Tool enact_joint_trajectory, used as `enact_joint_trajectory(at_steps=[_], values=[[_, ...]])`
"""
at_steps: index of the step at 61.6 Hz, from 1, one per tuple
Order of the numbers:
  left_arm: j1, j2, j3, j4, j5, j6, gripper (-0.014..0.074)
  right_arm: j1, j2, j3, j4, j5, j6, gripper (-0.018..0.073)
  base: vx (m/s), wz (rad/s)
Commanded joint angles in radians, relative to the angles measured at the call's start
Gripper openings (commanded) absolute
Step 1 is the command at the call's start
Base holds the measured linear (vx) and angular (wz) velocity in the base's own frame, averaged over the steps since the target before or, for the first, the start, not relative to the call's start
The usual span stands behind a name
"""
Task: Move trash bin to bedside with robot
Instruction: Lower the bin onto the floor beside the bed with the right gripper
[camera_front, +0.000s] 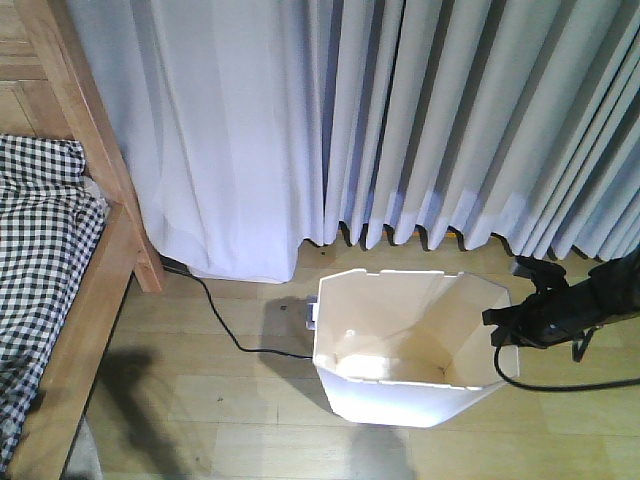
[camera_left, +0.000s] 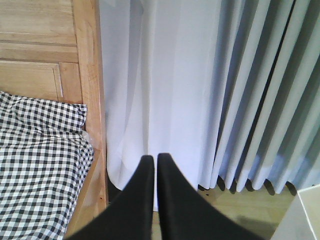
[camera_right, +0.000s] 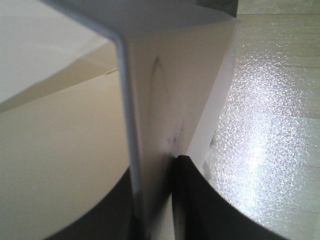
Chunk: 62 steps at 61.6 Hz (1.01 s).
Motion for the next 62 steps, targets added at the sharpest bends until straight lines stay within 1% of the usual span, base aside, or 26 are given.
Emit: enact_joint_trajectory(at_steps=[1,15,23,30,35,39,45,49,52,55,62], values=[[0.000,-0.015,0.019,-0.004,-0.069,-0.006,-0.0006,0.000,-0.027,-0.071,0.028,0.167,0.042,0.0013,0.00,0.00],[0.000,-0.015,0.019,-0.004,-0.069,-0.006,-0.0006,0.000,0.117,-0.228,0.009,0.182,0.108,0.0026,0.00,0.00],[0.000,-0.015,0.019,-0.004,-0.069,-0.006,-0.0006,0.000,0.209,-0.330,0.001,0.227,0.111,0.0033,0.00,0.00],[0.000,-0.015,0.019,-0.004,-0.069,-0.006,-0.0006,0.000,0.282,-0.424,-0.019,0.260,0.147,0.0036,0.00,0.00],[0.000,-0.015,0.019,-0.004,-0.069,-0.006,-0.0006,0.003,0.331,-0.495,-0.058,0.276,0.174,0.0040,0.00,0.00],[0.000,-0.015,0.019,-0.004,-0.069,-0.006,-0.0006,0.018,0.361,-0.548,-0.128,0.279,0.207,0.0043,0.00,0.00],[0.000,-0.015,0.019,-0.004,-0.069,-0.006,-0.0006,0.053,0.402,-0.622,-0.240,0.278,0.299,0.0048,0.00,0.00],[0.000,-0.015,0.019,-0.004,-0.069,-0.006,-0.0006,0.072,0.427,-0.661,-0.289,0.275,0.370,0.0049,0.00,0.00],[0.000,-0.015,0.019,-0.004,-0.069,-0.006,-0.0006,0.082,0.449,-0.691,-0.306,0.275,0.424,0.0050,0.00,0.00],[0.000,-0.015,0.019,-0.004,-0.069,-0.006,-0.0006,0.083,0.466,-0.713,-0.311,0.275,0.452,0.0050,0.00,0.00],[0.000,-0.015,0.019,-0.004,-0.069,-0.006,-0.0006,0.084,0.499,-0.747,-0.296,0.274,0.472,0.0055,0.00,0.00]])
